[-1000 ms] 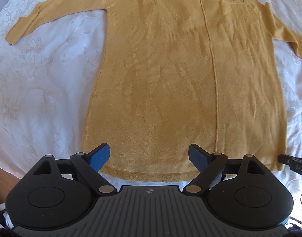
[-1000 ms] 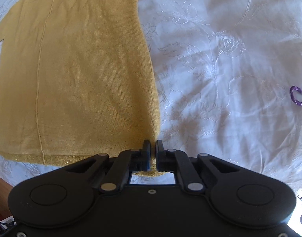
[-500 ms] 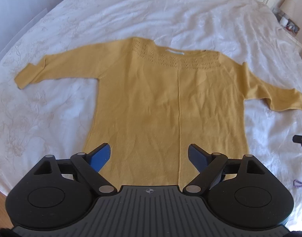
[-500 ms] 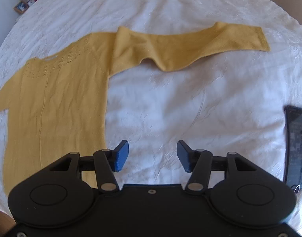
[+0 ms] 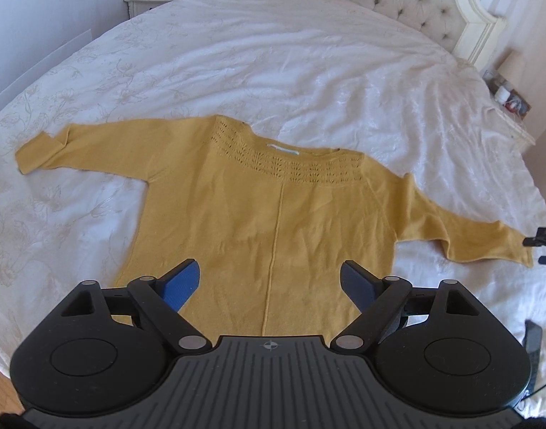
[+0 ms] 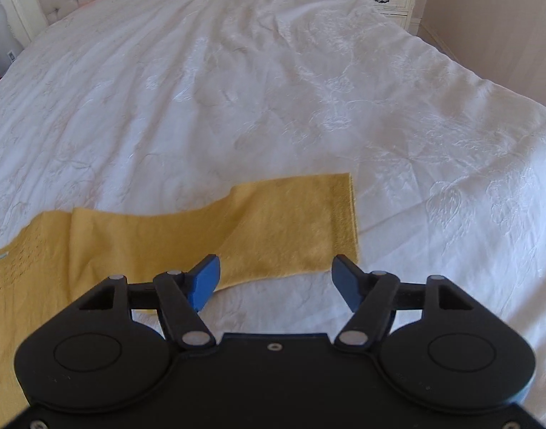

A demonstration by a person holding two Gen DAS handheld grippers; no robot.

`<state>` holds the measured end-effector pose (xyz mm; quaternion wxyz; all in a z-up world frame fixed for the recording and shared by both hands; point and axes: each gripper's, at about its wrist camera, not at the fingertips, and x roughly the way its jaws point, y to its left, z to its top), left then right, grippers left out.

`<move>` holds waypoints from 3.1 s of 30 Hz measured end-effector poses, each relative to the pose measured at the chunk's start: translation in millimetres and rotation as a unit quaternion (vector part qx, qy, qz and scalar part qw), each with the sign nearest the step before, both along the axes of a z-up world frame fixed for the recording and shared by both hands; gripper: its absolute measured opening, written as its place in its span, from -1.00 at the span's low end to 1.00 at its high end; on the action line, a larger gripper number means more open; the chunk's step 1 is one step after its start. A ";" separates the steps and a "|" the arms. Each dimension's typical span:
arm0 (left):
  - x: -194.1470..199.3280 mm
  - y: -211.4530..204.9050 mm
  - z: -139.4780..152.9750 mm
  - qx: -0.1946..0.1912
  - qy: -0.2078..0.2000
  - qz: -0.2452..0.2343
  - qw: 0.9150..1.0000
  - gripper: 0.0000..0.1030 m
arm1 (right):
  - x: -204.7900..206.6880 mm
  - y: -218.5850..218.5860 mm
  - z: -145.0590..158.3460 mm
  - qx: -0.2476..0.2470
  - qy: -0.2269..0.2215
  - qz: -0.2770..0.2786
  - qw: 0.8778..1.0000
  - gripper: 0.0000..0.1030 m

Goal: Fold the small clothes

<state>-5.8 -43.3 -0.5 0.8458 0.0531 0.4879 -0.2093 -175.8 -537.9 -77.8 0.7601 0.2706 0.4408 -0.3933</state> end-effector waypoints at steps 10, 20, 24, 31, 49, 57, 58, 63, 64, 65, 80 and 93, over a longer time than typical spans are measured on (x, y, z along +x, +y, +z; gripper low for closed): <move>-5.9 3.4 -13.8 0.056 0.043 0.037 0.997 0.67 | -15.6 -53.4 -41.2 0.059 -0.043 -0.024 0.997 0.75; -4.6 -0.4 -15.7 0.079 0.054 0.050 0.994 0.67 | 12.0 -56.1 -57.2 0.043 0.019 0.026 0.999 1.00; -1.5 -4.2 -19.0 0.077 0.058 0.040 0.995 0.67 | 4.1 -55.8 -49.3 0.040 0.004 0.024 0.999 0.75; 8.8 -4.3 -25.7 0.068 0.061 0.015 0.996 0.67 | -6.0 -47.5 -14.8 0.053 -0.032 0.019 0.998 -0.78; 91.4 105.0 -46.5 0.066 0.066 0.004 0.996 0.67 | 196.9 202.9 139.9 0.020 -0.179 0.225 0.958 -0.78; 118.9 155.0 -56.2 0.089 0.069 0.011 0.994 0.67 | 307.5 315.2 57.9 0.081 -0.157 0.270 0.946 -0.78; 121.6 159.7 -57.4 0.092 0.070 0.013 0.993 0.67 | 315.7 323.5 47.1 0.081 -0.146 0.272 0.948 -0.78; 134.4 179.2 -62.3 0.101 0.073 0.019 0.992 0.67 | 338.4 368.7 3.0 0.095 -0.113 0.273 0.951 -0.78; 136.2 181.4 -63.6 0.102 0.074 0.020 0.992 0.67 | 338.6 374.3 -2.3 0.095 -0.112 0.271 0.951 -0.78; 137.8 183.2 -64.7 0.104 0.075 0.021 0.992 0.67 | 339.0 378.4 -7.1 0.096 -0.111 0.268 0.952 -0.78; 150.0 173.4 -73.6 0.096 0.082 0.033 0.991 0.67 | 350.6 410.4 -32.9 0.135 -0.172 0.298 0.929 -0.56; 174.4 171.7 -81.5 0.089 0.075 0.067 0.991 0.66 | 296.2 398.4 -17.8 0.051 -0.129 0.313 0.939 0.18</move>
